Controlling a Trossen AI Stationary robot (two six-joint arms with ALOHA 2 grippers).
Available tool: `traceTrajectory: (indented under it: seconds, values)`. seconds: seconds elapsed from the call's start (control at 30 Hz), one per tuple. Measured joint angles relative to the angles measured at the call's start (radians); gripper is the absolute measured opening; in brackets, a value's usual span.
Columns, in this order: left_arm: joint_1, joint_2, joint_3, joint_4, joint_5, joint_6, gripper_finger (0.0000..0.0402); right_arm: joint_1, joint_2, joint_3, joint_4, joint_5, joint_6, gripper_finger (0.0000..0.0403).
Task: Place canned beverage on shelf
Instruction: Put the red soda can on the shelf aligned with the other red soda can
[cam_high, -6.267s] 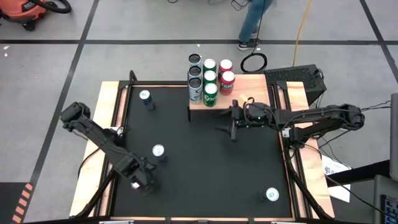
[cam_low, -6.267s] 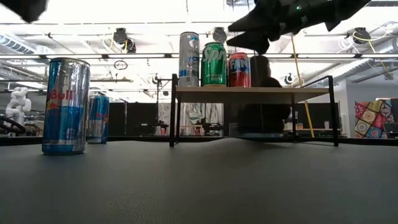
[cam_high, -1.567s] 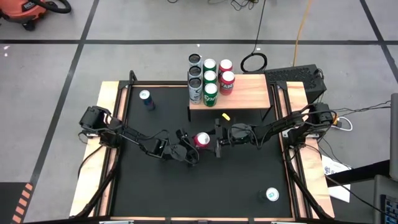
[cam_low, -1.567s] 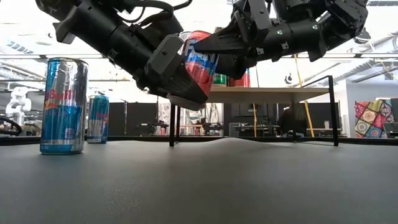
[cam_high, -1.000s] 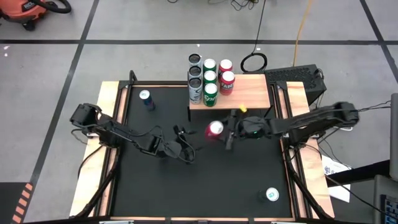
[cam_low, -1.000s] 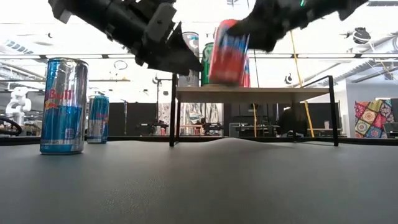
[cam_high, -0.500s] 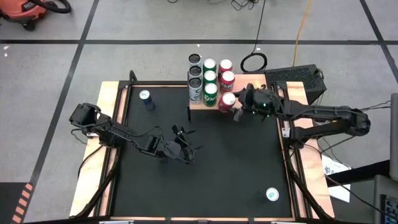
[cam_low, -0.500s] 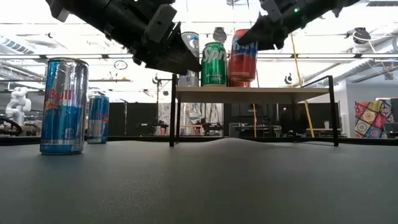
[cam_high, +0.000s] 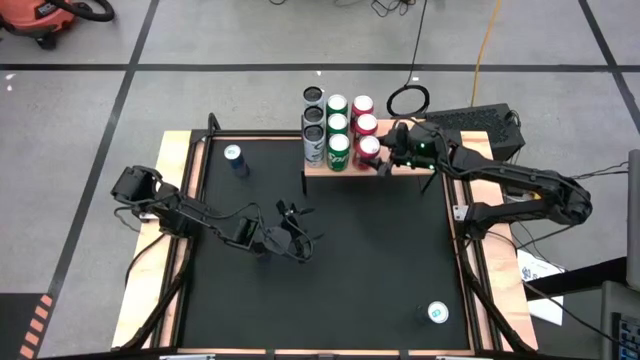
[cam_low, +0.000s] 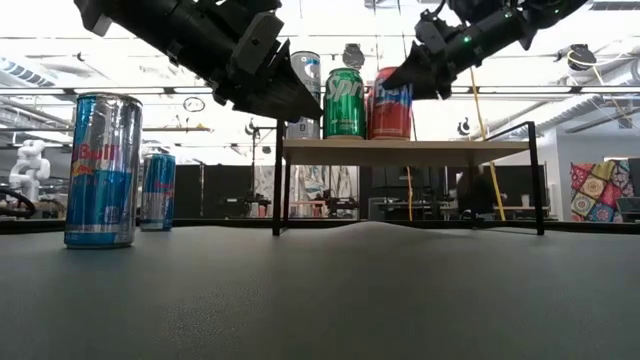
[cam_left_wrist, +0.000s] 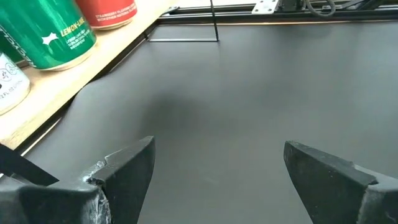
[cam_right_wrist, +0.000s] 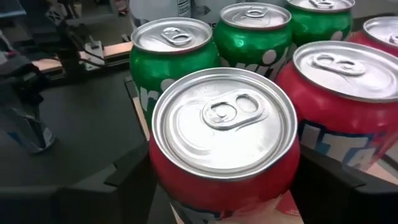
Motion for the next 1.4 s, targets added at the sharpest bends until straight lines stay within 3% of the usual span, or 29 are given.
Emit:
traceTrajectory:
  seconds: [0.43, 0.7, 1.2, 1.4]
  values:
    - [0.007, 0.0, 0.0, 0.0, -0.032, 0.0, 0.0352, -0.031, 0.003, -0.005, 0.017, -0.01, 0.012, 0.0365]
    - [0.007, 0.001, 0.0, -0.036, -0.033, -0.005, 0.0352, -0.031, -0.019, 0.025, -0.009, -0.005, 0.012, 0.0367]
    - [0.006, 0.001, 0.0, -0.052, -0.033, -0.034, 0.0352, -0.029, -0.173, 0.118, -0.356, -0.003, 0.011, 0.0364]
    - [0.006, 0.001, 0.0, -0.051, -0.033, -0.034, 0.0352, -0.031, -0.204, 0.109, -0.421, 0.165, -0.001, 0.0342]
